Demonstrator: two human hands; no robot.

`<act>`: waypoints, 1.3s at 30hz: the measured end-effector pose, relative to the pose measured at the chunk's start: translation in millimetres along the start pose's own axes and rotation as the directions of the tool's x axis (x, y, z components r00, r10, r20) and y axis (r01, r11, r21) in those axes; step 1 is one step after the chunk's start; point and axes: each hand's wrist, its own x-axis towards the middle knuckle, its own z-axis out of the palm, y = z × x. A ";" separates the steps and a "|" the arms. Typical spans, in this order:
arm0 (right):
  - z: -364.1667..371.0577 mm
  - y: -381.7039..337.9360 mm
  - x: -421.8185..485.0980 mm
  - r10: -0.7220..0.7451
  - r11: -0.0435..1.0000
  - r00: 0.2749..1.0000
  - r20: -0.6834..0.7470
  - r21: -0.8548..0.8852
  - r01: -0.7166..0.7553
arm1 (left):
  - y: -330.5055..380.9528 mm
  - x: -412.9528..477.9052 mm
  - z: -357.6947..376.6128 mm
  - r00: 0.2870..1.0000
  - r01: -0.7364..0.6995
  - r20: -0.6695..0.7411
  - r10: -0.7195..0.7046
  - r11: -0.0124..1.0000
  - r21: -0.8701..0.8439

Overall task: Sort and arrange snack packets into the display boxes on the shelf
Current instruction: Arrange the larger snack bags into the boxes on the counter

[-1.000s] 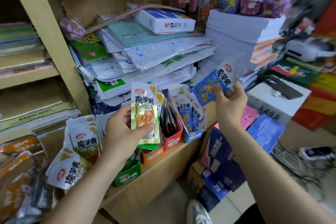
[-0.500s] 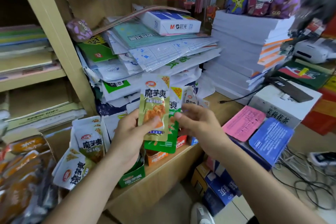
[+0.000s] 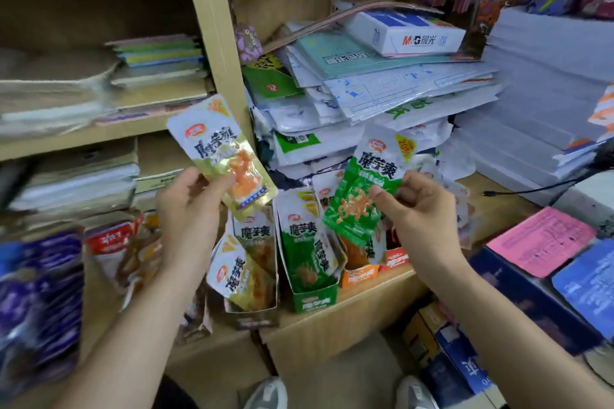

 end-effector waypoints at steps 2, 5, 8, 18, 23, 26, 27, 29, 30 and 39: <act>11.7 -0.6 -2.8 -0.018 1.000 1.000 -0.008 -0.017 0.018 | -5.0 3.0 -19.9 0.999 -0.036 -0.028 0.039 0.995 0.093; 24.6 0.7 -6.7 -0.045 0.999 0.999 0.000 -0.020 0.045 | -18.1 1.4 -36.8 0.998 -0.065 -0.006 0.069 0.963 0.263; 35.2 -3.0 -11.7 -0.021 0.999 1.000 0.021 0.034 0.020 | -25.5 -2.7 -43.1 0.997 -0.073 0.026 0.068 0.925 0.374; 39.5 6.7 -10.5 -0.017 0.989 1.000 0.024 -0.144 0.020 | -19.1 -5.8 -48.4 0.982 -0.163 0.187 0.019 0.585 0.794; 34.1 6.4 -11.9 -0.017 0.988 1.000 -0.013 -0.155 0.014 | -21.6 -9.7 -46.5 0.925 -0.255 0.372 -0.073 0.605 0.754; 34.9 5.6 -15.2 -0.049 0.981 0.998 0.049 -0.185 0.058 | -23.5 -13.9 -41.6 0.917 -0.271 0.396 -0.038 0.670 0.691; 35.8 6.1 -16.5 -0.035 0.976 0.992 0.119 -0.209 0.059 | -24.7 -13.4 -40.7 0.911 -0.270 0.411 -0.040 0.695 0.666; 36.3 5.8 -19.6 -0.003 0.957 0.978 0.207 -0.284 0.063 | -26.7 -12.6 -39.8 0.892 -0.278 0.449 -0.054 0.718 0.638; 35.9 5.2 -20.6 -0.021 0.943 0.980 0.199 -0.323 0.085 | -27.7 -12.1 -39.4 0.884 -0.289 0.464 -0.056 0.715 0.637; 66.0 16.9 -27.8 -0.166 0.690 0.694 0.700 -0.420 0.589 | -17.1 6.9 -38.4 0.702 0.079 0.676 -0.225 0.968 0.239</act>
